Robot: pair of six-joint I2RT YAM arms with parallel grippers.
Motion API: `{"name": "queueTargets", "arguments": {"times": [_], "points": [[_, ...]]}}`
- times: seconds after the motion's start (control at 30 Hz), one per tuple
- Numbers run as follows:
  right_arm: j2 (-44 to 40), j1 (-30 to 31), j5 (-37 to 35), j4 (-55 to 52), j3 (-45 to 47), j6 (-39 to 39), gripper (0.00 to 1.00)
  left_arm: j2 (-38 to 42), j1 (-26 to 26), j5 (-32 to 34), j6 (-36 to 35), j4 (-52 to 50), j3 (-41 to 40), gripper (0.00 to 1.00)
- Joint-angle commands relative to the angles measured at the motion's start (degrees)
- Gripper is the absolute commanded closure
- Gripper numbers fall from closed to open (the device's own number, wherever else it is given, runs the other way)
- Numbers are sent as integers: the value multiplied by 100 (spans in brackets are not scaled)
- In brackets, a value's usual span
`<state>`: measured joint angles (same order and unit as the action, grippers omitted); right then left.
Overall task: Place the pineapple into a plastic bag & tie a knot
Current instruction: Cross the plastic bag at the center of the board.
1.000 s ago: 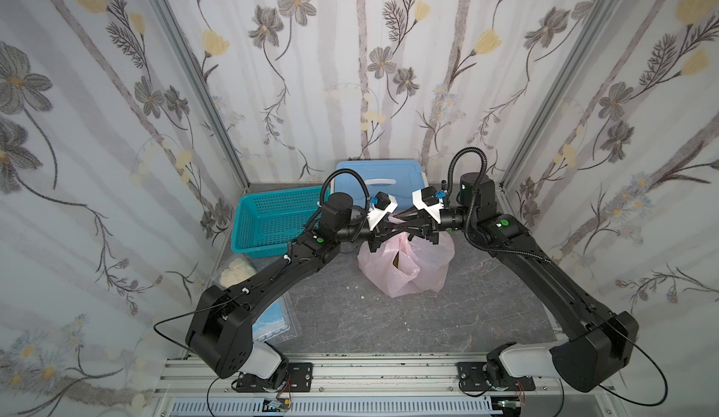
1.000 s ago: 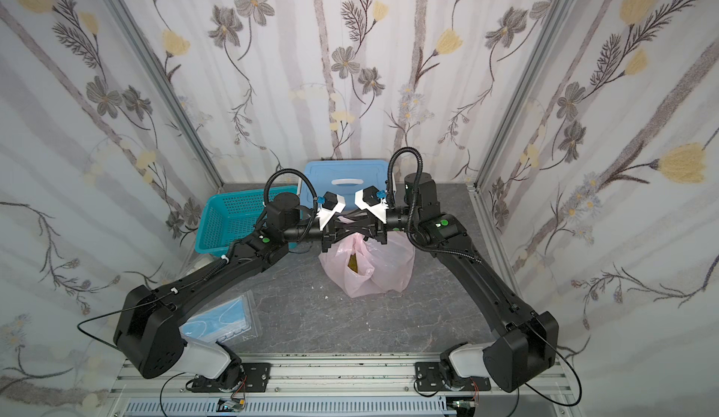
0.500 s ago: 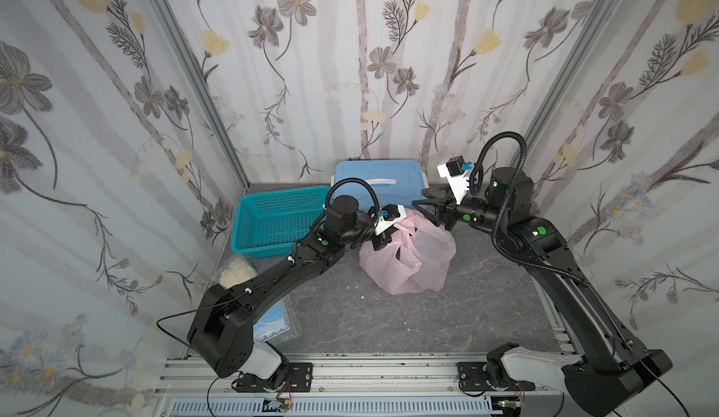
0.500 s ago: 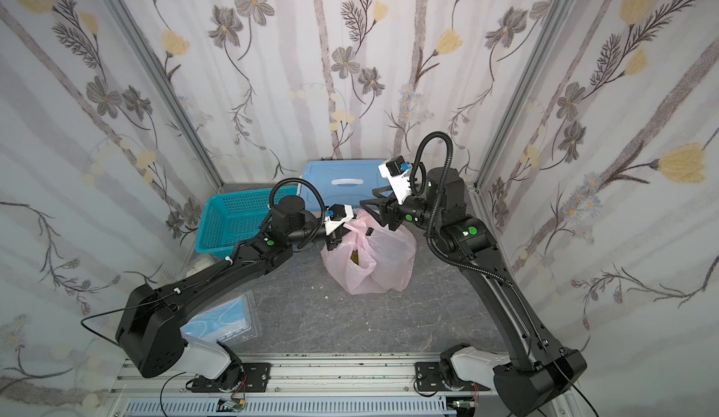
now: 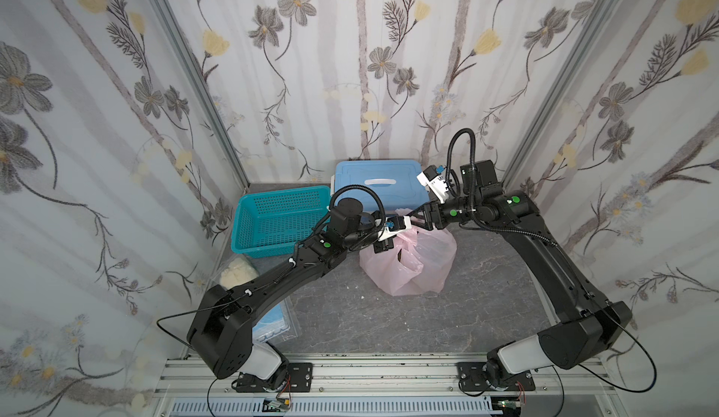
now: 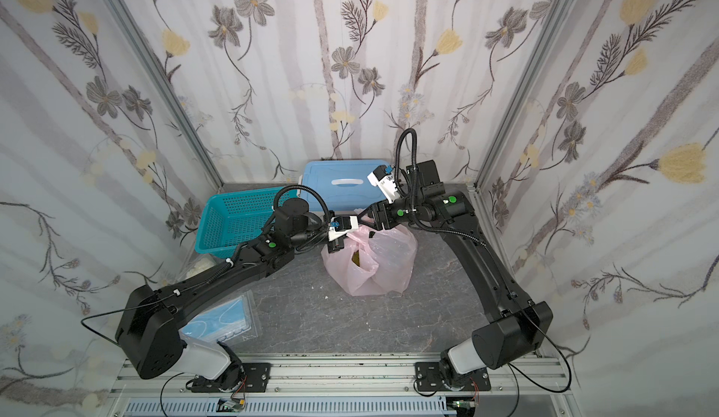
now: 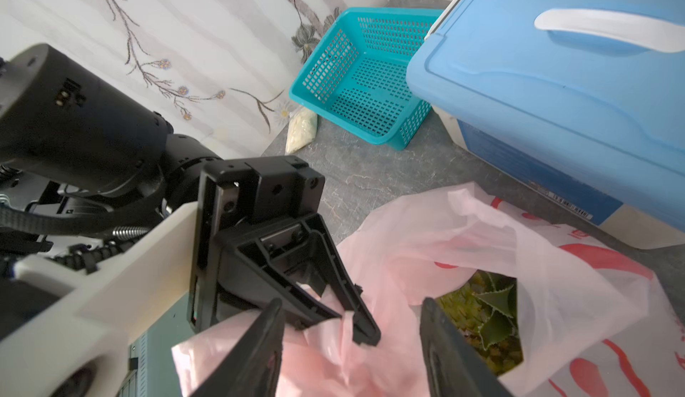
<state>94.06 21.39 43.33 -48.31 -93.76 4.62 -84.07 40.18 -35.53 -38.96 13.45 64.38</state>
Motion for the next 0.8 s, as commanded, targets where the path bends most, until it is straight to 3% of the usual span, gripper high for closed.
{"name": "queueTargets", "arguments": {"times": [0.0, 0.13, 0.3, 0.4, 0.5, 0.6, 0.77], "points": [[75, 51, 182, -163, 15, -136, 46, 51, 5, 30, -155, 73, -21, 98], [131, 84, 158, -222, 33, -190, 59, 69, 14, 53, -156, 96, -22, 98], [148, 102, 141, -187, 24, -142, 88, 71, 17, 37, -164, 37, -32, 95], [144, 116, 150, -161, 15, -127, 99, 116, 17, 59, -185, -9, -73, 91], [132, 130, 133, -154, 24, -111, 100, 227, 12, 200, -165, -23, -150, 75], [136, 131, 123, -137, 24, -76, 100, 466, 14, 470, -129, -113, -267, 47], [150, 140, 104, -117, 33, -32, 100, 1116, 17, 679, -199, -774, -400, 30]]}}
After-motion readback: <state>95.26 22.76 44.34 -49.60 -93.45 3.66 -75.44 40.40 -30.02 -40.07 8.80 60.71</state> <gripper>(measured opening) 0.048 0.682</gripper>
